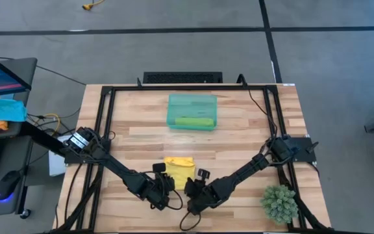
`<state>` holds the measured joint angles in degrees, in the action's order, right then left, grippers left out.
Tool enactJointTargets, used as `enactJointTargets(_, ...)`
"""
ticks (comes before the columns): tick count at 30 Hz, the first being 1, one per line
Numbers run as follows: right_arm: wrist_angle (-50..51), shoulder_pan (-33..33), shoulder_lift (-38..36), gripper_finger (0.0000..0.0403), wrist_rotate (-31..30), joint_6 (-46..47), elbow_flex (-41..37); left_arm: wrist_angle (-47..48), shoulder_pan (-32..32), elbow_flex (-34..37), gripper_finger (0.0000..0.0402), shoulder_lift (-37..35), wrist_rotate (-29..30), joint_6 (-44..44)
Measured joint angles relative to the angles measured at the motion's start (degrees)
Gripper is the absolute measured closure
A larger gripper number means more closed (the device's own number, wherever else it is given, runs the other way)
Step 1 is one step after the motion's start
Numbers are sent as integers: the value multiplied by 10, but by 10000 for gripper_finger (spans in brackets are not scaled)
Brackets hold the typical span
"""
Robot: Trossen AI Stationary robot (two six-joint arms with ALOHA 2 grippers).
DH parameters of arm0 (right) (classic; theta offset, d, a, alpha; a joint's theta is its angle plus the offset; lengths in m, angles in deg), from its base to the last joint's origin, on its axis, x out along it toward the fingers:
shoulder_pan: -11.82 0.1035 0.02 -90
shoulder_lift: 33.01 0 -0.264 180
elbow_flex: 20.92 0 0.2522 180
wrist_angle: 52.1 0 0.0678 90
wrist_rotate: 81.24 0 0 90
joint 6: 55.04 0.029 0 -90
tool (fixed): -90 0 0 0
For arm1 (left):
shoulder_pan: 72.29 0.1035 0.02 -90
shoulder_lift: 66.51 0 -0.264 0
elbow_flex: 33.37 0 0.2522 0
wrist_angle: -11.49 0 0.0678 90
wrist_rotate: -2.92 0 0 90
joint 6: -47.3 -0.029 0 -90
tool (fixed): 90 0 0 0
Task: Roll microfiber towels into tight, uniform cylinder then place into a basket
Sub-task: Roll the folded yellow microfiber towel
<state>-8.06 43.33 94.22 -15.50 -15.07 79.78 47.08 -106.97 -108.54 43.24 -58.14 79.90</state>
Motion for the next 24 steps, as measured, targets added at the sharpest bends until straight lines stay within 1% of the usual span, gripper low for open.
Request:
enactJointTargets(8,19,5,-1,327,6,15,5,36,-1,-2,274,0,0,-11)
enactJointTargets(16,28,6,-1,364,8,15,5,39,-1,-3,274,0,-8,-26)
enactJointTargets(20,7,13,0,365,2,-11,3,49,-1,-18,274,1,-15,-30)
enactJointTargets(24,-6,19,1,343,5,-14,3,50,-2,-28,274,2,-28,-33)
